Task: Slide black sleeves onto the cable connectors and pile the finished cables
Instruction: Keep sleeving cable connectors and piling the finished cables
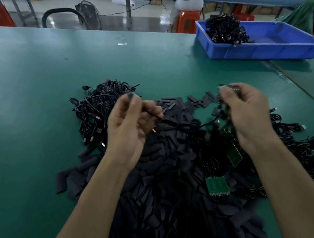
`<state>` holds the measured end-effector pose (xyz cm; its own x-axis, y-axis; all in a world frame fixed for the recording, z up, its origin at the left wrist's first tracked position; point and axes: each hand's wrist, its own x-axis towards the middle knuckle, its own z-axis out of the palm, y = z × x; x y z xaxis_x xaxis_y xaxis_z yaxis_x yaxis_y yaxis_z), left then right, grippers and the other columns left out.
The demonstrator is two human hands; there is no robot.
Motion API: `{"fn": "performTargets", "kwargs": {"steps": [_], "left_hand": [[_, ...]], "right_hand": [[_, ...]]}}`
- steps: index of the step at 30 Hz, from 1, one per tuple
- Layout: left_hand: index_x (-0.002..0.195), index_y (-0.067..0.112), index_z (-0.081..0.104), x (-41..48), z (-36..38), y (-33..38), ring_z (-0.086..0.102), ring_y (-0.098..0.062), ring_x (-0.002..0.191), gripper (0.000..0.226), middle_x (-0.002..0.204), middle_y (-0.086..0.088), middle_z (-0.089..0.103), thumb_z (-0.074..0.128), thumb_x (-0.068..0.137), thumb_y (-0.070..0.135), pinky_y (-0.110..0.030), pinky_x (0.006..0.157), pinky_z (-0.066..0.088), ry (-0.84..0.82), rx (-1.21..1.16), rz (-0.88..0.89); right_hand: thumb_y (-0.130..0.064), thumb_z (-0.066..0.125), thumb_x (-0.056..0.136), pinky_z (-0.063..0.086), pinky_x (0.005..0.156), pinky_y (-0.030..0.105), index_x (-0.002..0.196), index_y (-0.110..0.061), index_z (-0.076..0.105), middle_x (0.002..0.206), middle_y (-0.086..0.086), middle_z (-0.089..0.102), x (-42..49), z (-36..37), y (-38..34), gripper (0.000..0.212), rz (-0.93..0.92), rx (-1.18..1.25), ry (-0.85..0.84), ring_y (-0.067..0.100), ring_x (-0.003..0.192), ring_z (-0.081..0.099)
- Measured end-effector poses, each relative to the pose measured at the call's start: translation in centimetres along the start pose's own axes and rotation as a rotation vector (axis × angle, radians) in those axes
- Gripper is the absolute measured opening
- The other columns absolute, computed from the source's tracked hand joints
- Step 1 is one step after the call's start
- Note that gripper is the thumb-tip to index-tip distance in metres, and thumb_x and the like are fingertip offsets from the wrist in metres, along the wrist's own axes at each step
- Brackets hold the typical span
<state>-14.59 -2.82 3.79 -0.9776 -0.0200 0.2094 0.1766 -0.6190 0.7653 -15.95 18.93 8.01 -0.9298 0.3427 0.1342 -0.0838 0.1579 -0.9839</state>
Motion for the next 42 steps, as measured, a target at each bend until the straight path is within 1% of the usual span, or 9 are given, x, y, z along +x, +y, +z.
{"fn": "performTargets", "kwargs": {"steps": [5,8,10,14,19,23,27,36,42], "left_hand": [[0.094,0.024,0.065,0.9,-0.9,2.1,0.039,-0.003,0.048,0.015,0.067,0.009,0.053,0.053,0.103,0.024,-0.017,0.043,0.038,0.161,0.043,0.183],[0.097,0.024,0.071,0.6,-0.6,2.3,0.03,-0.002,0.046,0.02,0.065,0.01,0.048,0.052,0.104,0.022,-0.014,0.039,0.027,0.169,0.253,0.216],[0.099,0.025,0.072,0.5,-0.2,2.1,0.033,-0.001,0.047,0.02,0.062,0.014,0.048,0.053,0.104,0.02,-0.013,0.041,0.029,0.185,0.451,0.218],[0.105,0.032,0.068,0.5,-0.2,1.9,0.036,-0.001,0.048,0.024,0.059,0.017,0.054,0.05,0.105,0.015,-0.013,0.043,0.03,0.15,0.671,0.088],[0.127,0.019,0.06,0.5,-0.6,1.7,0.049,-0.002,0.05,0.027,0.068,0.012,0.068,0.049,0.104,0.009,-0.014,0.044,0.037,0.033,0.736,-0.076],[0.109,0.02,0.056,0.4,-0.6,1.2,0.062,-0.009,0.055,0.009,0.081,0.003,0.076,0.053,0.104,0.014,-0.018,0.045,0.043,-0.029,0.767,-0.138],[0.098,0.016,0.06,0.4,-0.9,0.5,0.067,-0.012,0.057,0.008,0.082,0.002,0.077,0.054,0.103,0.014,-0.018,0.047,0.046,-0.033,0.799,-0.163],[0.087,0.016,0.074,0.1,-1.5,-0.7,0.067,-0.017,0.059,0.01,0.069,-0.003,0.071,0.07,0.093,0.01,-0.026,0.057,0.056,0.027,0.805,-0.162],[0.096,0.014,0.07,-0.1,-1.4,-0.8,0.069,-0.018,0.059,0.004,0.073,-0.007,0.073,0.068,0.095,0.01,-0.022,0.056,0.054,0.03,0.833,-0.166]], "right_hand": [[-0.021,0.065,0.091,0.042,0.05,0.015,0.092,-0.024,0.07,0.07,-0.013,0.063,1.3,-2.2,-0.7,0.006,-0.326,-0.435,0.161,-0.006,0.049,0.053],[-0.017,0.069,0.088,0.044,0.055,0.016,0.11,-0.029,0.07,0.081,-0.011,0.066,1.2,-1.7,-0.3,0.025,-0.241,-0.754,-0.174,-0.004,0.057,0.059],[-0.021,0.07,0.088,0.051,0.061,0.021,0.091,-0.025,0.076,0.08,-0.006,0.072,0.7,-0.7,-0.1,0.008,-0.068,-0.945,-0.492,0.008,0.066,0.065],[-0.052,0.06,0.094,0.037,0.05,0.024,0.077,-0.017,0.079,0.053,-0.002,0.053,-0.4,1.4,0.8,0.043,0.108,-1.226,-0.837,0.014,0.046,0.045],[-0.039,0.069,0.091,0.055,0.083,0.036,0.107,-0.029,0.069,0.099,0.001,0.066,-0.4,3.1,1.1,0.019,-0.042,-1.236,-0.79,0.02,0.087,0.061],[-0.035,0.073,0.088,0.05,0.098,0.04,0.131,-0.02,0.061,0.123,0.006,0.062,-0.6,5.1,1.7,0.047,-0.168,-1.145,-0.783,0.024,0.11,0.058],[-0.037,0.058,0.099,0.054,0.086,0.044,0.103,-0.009,0.065,0.107,0.012,0.063,-1.2,6.2,3.4,0.029,-0.08,-1.127,-0.663,0.032,0.093,0.061],[-0.013,0.069,0.092,0.051,0.097,0.043,0.124,-0.017,0.059,0.121,0.004,0.061,-1.5,5.8,3.9,0.034,-0.052,-0.963,-0.654,0.024,0.109,0.06],[-0.014,0.07,0.091,0.051,0.089,0.034,0.125,-0.02,0.06,0.103,-0.002,0.058,-1.3,5.8,4.0,0.036,-0.063,-0.933,-0.737,0.018,0.098,0.059]]}}
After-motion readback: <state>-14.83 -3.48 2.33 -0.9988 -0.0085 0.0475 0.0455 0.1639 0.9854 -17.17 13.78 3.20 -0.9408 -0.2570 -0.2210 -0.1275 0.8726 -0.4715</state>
